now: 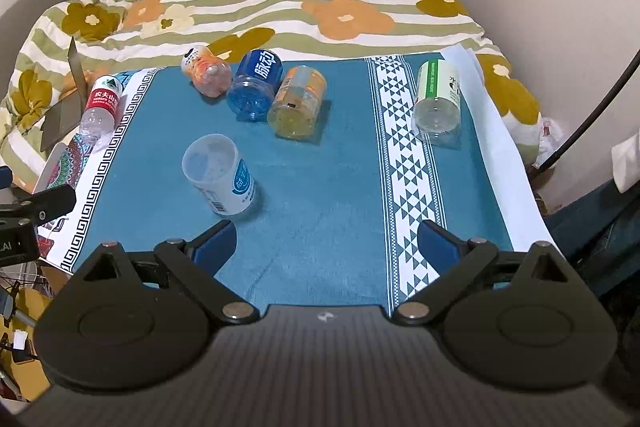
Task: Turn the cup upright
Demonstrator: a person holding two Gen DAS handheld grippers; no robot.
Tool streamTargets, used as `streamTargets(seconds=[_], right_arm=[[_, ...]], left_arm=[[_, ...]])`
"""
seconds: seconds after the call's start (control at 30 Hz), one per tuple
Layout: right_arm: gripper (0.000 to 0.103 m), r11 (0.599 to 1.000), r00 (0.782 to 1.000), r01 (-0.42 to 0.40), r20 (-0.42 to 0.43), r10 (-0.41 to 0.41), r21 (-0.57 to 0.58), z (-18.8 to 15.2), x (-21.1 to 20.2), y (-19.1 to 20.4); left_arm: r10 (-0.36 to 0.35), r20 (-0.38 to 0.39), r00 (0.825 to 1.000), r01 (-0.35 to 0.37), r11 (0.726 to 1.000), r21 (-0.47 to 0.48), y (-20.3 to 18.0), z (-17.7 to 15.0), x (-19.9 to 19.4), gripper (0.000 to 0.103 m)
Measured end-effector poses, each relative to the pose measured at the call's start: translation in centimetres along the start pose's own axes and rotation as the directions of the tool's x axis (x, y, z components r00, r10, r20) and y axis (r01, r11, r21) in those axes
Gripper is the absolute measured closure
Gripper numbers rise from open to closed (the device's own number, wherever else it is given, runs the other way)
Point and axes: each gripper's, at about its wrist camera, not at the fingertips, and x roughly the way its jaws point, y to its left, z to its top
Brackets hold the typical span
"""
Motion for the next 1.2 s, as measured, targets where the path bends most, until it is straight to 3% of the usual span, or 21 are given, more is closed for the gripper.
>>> streamTargets(seconds=[1.2], right_arm=[[0.0, 1.0, 1.0, 0.016, -0.001, -0.016, -0.004, 0.4, 0.07, 0.42]], left_arm=[[0.0, 0.016, 1.0, 0.0, 1.0, 0.0, 0.52, 0.39, -0.1, 0.0]])
